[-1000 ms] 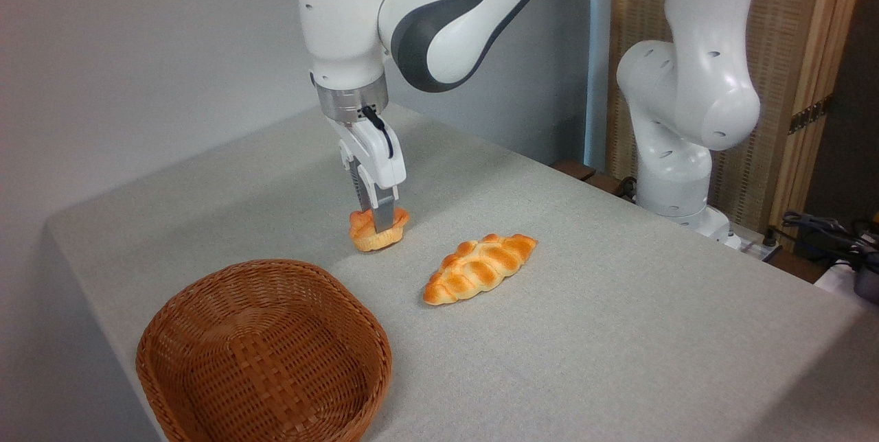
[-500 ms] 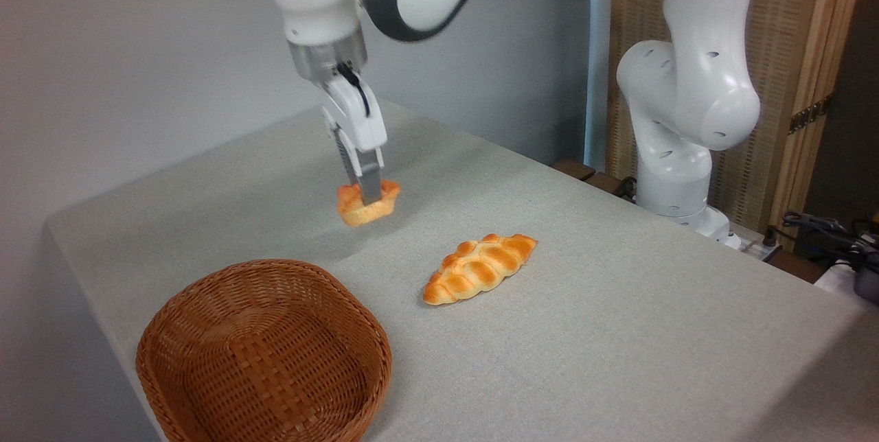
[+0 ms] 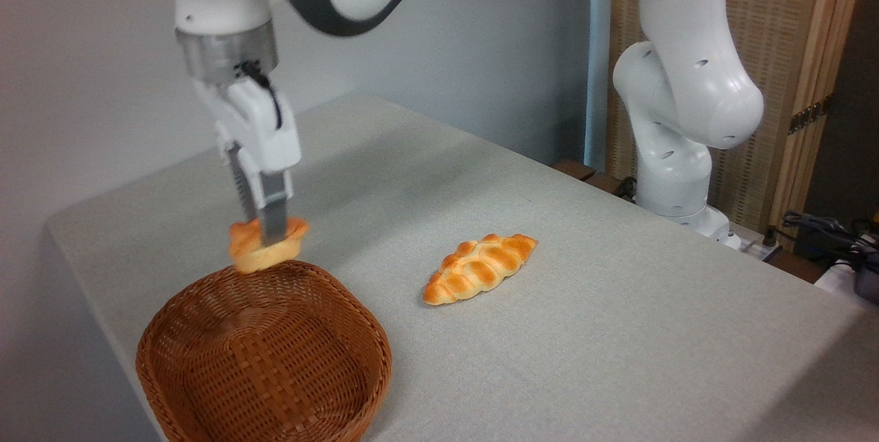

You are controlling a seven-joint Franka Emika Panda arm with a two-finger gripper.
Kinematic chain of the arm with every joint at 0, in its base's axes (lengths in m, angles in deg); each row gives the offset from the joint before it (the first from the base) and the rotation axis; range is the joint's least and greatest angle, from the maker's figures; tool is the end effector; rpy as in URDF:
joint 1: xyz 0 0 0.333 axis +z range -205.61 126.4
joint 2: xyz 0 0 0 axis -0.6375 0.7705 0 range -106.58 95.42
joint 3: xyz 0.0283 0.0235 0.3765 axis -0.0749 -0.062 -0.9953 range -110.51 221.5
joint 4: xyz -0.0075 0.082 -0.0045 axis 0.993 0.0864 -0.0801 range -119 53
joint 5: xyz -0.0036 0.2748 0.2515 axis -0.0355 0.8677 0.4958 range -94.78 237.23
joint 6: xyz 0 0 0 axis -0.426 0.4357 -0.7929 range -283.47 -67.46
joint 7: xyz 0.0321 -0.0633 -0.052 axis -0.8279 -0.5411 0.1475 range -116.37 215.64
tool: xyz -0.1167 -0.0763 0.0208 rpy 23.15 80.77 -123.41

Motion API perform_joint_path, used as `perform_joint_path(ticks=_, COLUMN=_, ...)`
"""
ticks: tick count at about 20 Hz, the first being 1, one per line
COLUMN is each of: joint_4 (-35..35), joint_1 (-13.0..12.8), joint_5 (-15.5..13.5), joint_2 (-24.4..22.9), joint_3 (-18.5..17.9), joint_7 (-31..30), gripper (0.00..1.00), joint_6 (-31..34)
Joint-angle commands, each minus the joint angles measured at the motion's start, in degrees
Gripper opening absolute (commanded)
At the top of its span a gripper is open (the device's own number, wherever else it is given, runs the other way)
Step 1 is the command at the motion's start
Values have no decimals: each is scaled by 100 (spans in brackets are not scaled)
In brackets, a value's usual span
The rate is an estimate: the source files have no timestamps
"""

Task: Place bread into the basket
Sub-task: 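Lift the roll and carry it over the wicker basket, lowering inside, then open the gripper to release the roll into the basket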

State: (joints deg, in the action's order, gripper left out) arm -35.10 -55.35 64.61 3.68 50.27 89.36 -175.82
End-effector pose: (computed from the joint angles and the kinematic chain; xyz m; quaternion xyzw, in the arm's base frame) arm 0.6034 -0.1291 0.5724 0.9086 -0.4114 0.0631 0.0338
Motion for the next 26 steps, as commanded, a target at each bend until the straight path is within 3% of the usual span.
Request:
perform_joint_path(ticks=1, joint_4=298, joint_1=71, joint_5=73, joint_2=453, joint_3=39, joint_7=-18, gripper=51, joint_6=-522)
perform_joint_path(ticks=4, joint_4=289, joint_1=71, joint_5=256, joint_2=690, joint_3=56, joint_7=-26, gripper=75, joint_6=-726)
perform_joint_path(ticks=8, joint_4=298, joint_1=71, joint_5=625, joint_2=1077, joint_3=215, joint_7=-53, gripper=90, joint_6=-892)
perform_joint_path(ticks=11, joint_4=298, joint_1=80, joint_5=679, joint_2=1148, joint_3=224, joint_7=-88, gripper=100, joint_6=-1095)
perform_joint_path(ticks=24, joint_4=412, joint_1=89, joint_5=600, joint_2=1034, joint_3=189, joint_7=-185, gripper=100, joint_6=-990)
perform_joint_path(ticks=26, joint_4=622, joint_1=421, joint_5=443, joint_2=903, joint_3=258, joint_7=-185, gripper=100, joint_6=-448)
